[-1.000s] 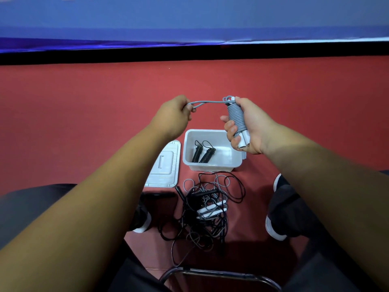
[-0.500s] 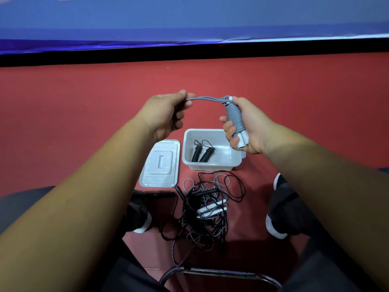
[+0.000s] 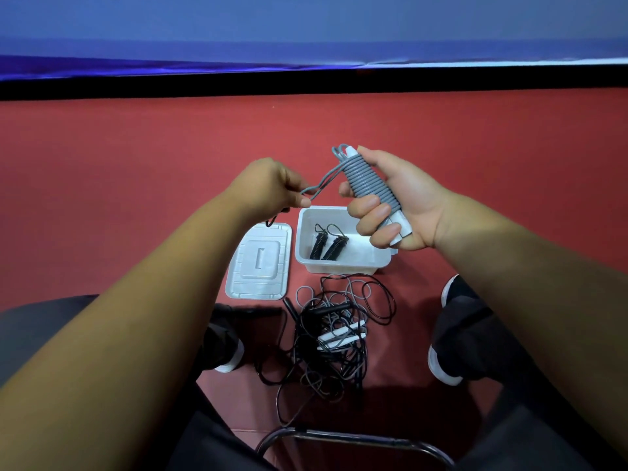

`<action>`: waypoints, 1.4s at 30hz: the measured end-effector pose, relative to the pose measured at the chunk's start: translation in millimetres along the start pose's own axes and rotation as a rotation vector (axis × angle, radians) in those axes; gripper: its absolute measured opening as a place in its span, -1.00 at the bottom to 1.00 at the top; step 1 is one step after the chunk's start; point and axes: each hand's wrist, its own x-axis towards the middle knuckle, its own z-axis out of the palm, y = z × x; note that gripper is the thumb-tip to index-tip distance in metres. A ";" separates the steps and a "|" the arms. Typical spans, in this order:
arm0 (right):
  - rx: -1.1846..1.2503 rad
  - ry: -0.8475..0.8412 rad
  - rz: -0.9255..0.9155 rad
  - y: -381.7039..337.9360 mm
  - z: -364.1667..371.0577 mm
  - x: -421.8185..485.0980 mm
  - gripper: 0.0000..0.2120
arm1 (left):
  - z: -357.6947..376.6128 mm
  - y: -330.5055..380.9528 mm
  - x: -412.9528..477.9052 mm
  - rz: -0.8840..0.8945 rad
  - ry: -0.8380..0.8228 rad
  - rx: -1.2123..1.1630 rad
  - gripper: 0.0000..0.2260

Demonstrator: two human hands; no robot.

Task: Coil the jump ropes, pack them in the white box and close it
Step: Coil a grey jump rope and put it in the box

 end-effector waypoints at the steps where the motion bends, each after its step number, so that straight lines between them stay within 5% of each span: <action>1: -0.006 -0.051 0.027 0.9 1.3 -1.6 -0.49 | -1.0 0.6 0.4 0.009 -0.002 0.009 -0.80; 8: -0.024 -0.473 0.226 0.4 4.2 -6.1 -0.39 | -8.9 20.8 -3.7 0.117 -0.007 -0.112 -0.87; 15: -0.098 -0.606 0.405 12.4 10.8 -2.5 -0.34 | -16.0 33.8 -6.8 0.292 -0.029 -0.006 -0.84; 21: -0.405 -0.289 0.346 21.9 15.9 6.4 -0.16 | -18.5 43.7 -11.4 0.255 -0.090 -0.024 -0.86; 28: -0.565 0.108 0.204 39.7 16.7 25.4 -0.49 | -13.0 51.4 -10.2 0.244 -0.095 0.118 -0.83; 37: -0.446 0.372 0.005 32.7 2.3 34.1 -0.62 | -22.7 55.3 -5.9 0.192 -0.068 0.155 -0.89; 42: -0.260 0.357 -0.044 29.9 -3.9 35.9 -0.61 | -23.6 45.2 -6.8 0.127 -0.088 0.138 -0.89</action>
